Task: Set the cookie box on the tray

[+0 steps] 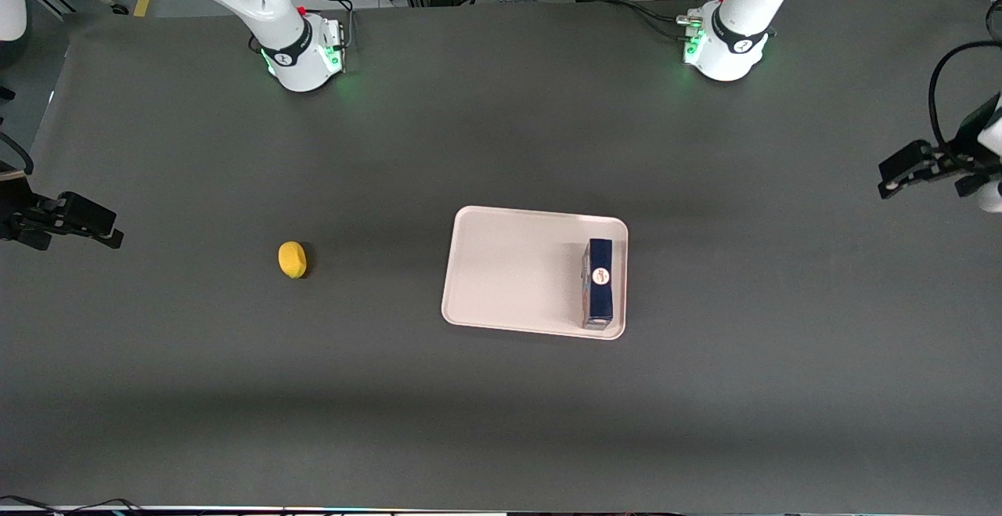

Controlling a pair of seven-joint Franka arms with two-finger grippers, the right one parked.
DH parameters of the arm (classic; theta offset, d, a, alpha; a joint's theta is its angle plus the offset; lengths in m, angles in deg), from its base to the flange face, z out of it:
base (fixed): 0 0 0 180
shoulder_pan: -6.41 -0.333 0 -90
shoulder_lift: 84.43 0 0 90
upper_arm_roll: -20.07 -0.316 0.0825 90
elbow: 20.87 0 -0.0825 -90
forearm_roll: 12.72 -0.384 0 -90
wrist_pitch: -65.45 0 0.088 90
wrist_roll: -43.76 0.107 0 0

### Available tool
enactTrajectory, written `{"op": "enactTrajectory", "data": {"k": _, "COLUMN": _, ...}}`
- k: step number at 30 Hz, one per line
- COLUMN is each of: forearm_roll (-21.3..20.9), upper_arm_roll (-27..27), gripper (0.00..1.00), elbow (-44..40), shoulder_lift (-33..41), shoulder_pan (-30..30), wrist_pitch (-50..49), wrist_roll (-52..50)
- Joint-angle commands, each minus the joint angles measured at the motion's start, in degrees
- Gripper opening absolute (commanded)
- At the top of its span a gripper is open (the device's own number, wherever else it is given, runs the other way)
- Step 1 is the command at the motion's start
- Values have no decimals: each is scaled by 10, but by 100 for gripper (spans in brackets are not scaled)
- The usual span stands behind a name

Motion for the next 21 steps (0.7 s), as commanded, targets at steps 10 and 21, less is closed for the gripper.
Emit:
{"op": "enactTrajectory", "data": {"k": 10, "forearm_roll": 13, "upper_arm_roll": 3, "gripper": 100, "elbow": 67, "shoulder_lift": 85, "shoulder_pan": -13, "wrist_pitch": -39, "wrist_roll": 46}}
{"op": "enactTrajectory", "data": {"k": 21, "forearm_roll": 13, "upper_arm_roll": 3, "gripper": 100, "elbow": 76, "shoulder_lift": 88, "shoulder_pan": -13, "wrist_pitch": -34, "wrist_roll": 47}}
